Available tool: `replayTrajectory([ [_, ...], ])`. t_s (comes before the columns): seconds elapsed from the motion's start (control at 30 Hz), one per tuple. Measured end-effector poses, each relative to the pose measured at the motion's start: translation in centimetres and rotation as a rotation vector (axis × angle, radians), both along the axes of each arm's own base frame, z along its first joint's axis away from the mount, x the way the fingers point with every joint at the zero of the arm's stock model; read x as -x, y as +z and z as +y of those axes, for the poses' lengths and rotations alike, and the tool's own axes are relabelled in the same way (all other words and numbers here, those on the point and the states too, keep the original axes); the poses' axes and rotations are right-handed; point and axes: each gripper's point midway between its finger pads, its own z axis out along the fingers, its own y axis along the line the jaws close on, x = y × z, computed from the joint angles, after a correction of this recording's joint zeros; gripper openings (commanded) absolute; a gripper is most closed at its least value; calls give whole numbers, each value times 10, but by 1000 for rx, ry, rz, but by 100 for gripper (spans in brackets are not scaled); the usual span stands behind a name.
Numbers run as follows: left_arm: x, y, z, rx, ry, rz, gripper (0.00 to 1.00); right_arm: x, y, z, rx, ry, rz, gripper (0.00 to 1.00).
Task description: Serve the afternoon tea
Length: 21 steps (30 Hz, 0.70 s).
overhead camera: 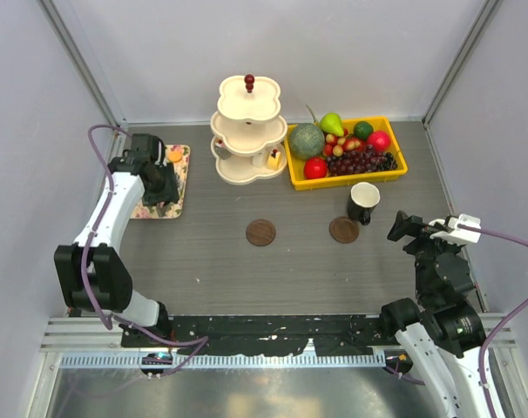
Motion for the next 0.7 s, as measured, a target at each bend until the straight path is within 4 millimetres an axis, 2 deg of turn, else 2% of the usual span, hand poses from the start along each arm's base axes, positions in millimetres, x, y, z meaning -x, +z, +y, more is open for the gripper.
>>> replayTrajectory([
  [0.17, -9, -14, 4, 20, 14, 31, 52, -1, 2, 2, 2, 10, -11, 96],
  [0.47, -26, -14, 4, 40, 23, 13, 53, -4, 3, 8, 9, 46, -13, 96],
  [0.7, -32, -27, 12, 48, 47, 38, 53, -5, 2, 12, 16, 68, -9, 96],
])
